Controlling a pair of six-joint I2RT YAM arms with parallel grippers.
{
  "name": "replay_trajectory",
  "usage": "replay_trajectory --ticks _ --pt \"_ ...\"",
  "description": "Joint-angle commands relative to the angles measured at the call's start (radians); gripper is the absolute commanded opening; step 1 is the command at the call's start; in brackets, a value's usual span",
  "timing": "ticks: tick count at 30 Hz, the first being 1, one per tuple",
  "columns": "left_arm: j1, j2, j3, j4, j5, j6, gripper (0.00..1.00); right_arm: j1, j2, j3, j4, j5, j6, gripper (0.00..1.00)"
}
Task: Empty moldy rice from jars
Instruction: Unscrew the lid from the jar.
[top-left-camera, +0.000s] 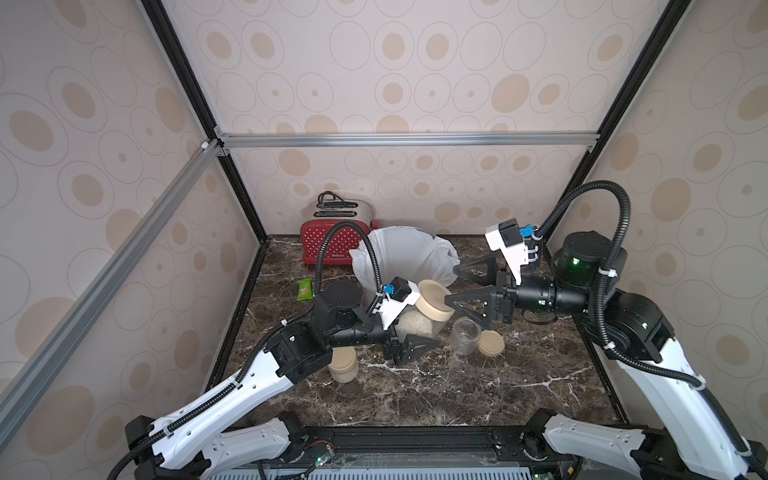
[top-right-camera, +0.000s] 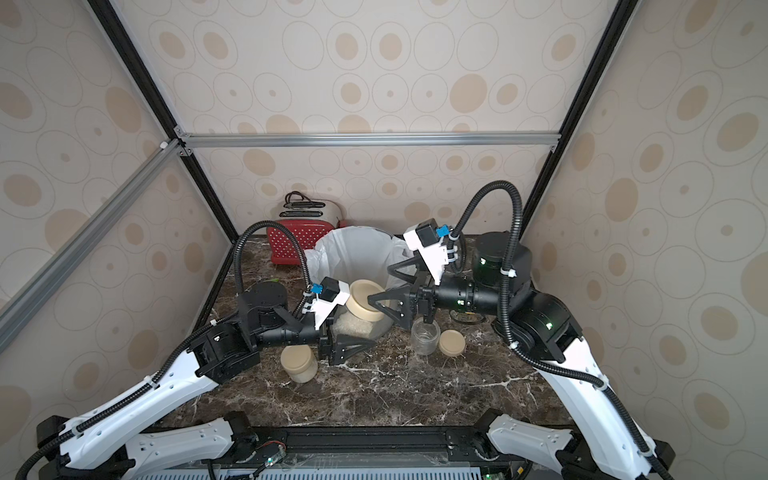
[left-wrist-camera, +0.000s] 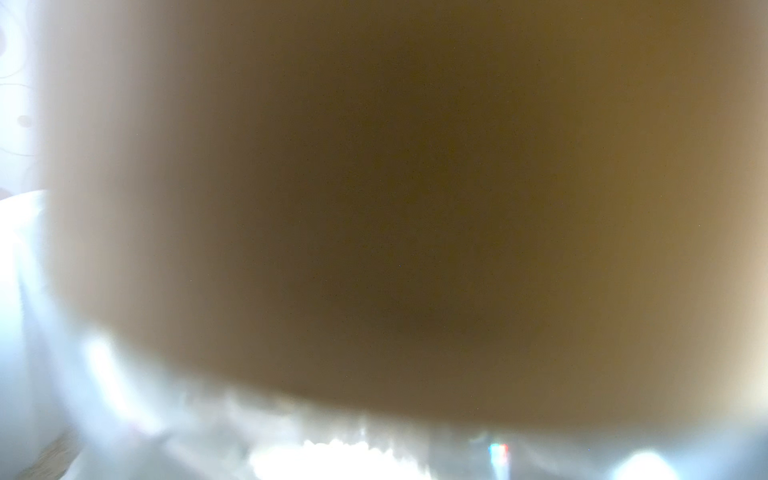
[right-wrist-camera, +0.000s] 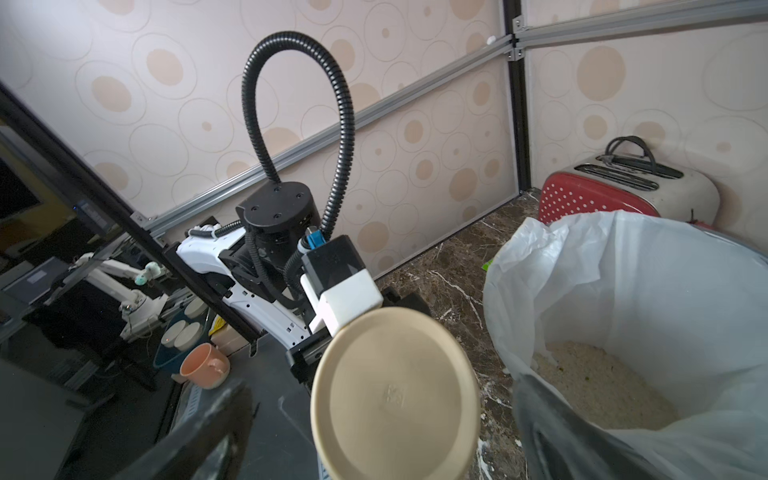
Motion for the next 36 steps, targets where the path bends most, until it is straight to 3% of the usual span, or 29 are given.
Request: replay_trajectory --ticks 1,12,19,31,36 --pt "-0.003 -0.030 0.055 0.021 -0.054 0.077 0.36 0.030 -0.038 -0.045 -0.012 0.133 0.083 1.00" --pt "-0.002 0.010 0.068 -0.025 -0.088 0.126 0.36 0.172 -0.060 -0.193 0.044 0.341 0.134 1.00" --pt "-0.002 0.025 0.069 -0.034 -0.078 0.133 0.36 0.177 -0.067 -0.255 0.148 0.314 0.175 1.00" --pt "-0.003 0.008 0.066 -0.032 -0.088 0.134 0.36 0.176 -0.015 -0.251 0.126 0.279 0.184 0.99" --pt "-0.004 0.006 0.061 -0.023 -0.083 0.130 0.36 0.176 -0.010 -0.256 0.123 0.270 0.183 0.92"
